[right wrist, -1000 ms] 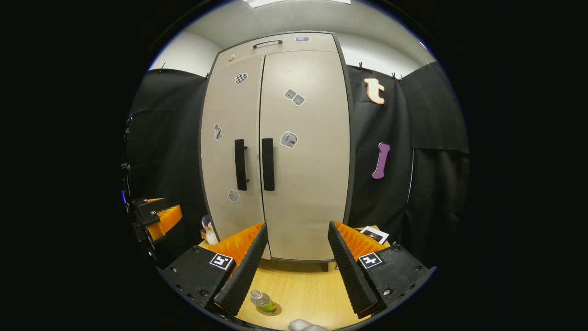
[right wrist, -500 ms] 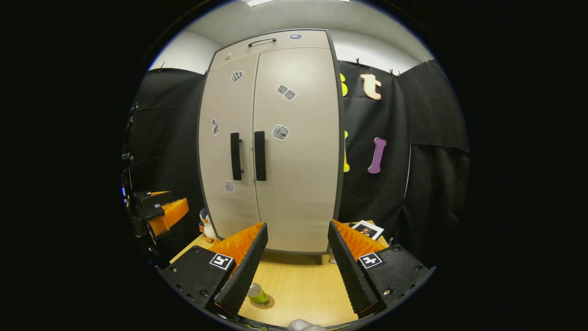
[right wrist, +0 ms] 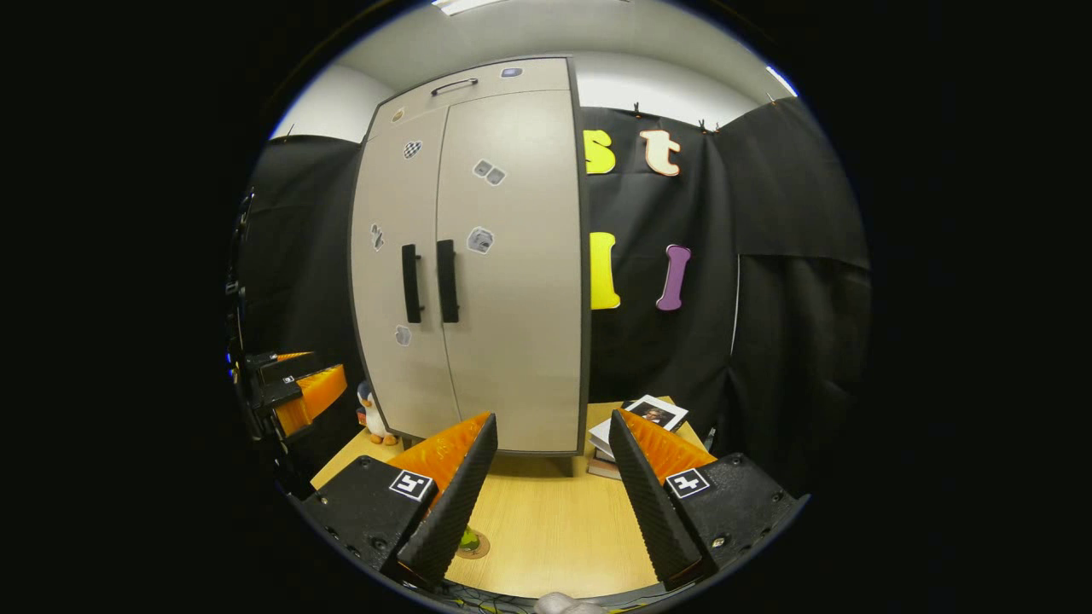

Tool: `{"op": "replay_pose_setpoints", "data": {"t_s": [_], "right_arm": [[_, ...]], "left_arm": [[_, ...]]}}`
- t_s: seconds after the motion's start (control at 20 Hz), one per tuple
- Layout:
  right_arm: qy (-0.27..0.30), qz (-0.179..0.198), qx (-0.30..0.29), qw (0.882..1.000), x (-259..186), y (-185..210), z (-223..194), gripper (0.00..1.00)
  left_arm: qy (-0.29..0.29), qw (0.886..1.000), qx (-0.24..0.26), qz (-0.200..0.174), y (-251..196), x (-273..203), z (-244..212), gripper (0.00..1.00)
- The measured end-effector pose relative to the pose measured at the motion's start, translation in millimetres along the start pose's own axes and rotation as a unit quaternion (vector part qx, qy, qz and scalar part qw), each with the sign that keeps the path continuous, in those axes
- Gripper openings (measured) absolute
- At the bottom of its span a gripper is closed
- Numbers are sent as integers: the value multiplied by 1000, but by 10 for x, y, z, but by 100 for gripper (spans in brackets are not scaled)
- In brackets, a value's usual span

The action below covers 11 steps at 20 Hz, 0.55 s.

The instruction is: Grasp the bottle in the cabinet with the left hand and place it on the coaster, then close the right door with the right hand and the left door with the left hand.

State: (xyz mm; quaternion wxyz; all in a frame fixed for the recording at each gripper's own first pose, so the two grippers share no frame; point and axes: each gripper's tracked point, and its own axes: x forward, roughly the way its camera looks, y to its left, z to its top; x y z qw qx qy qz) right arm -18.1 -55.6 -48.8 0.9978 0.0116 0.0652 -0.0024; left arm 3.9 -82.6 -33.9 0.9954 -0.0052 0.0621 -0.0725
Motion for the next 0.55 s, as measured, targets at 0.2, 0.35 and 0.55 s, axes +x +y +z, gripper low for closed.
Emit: {"op": "replay_pose_setpoints", "data": {"t_s": [0.2, 0.35, 0.55], "right_arm": [[-15, 3, 5, 1000, -69, -43, 82, 82], [-17, 8, 4, 1000, -94, -30, 77, 82], [-17, 14, 2, 1000, -139, -4, 81, 82]], "left_arm": [[-3, 1000, 2, 8, -21, -92, 29, 96], [-7, 1000, 7, 17, 9, -186, 57, 96], [-11, 1000, 5, 24, 37, -272, 109, 96]]}}
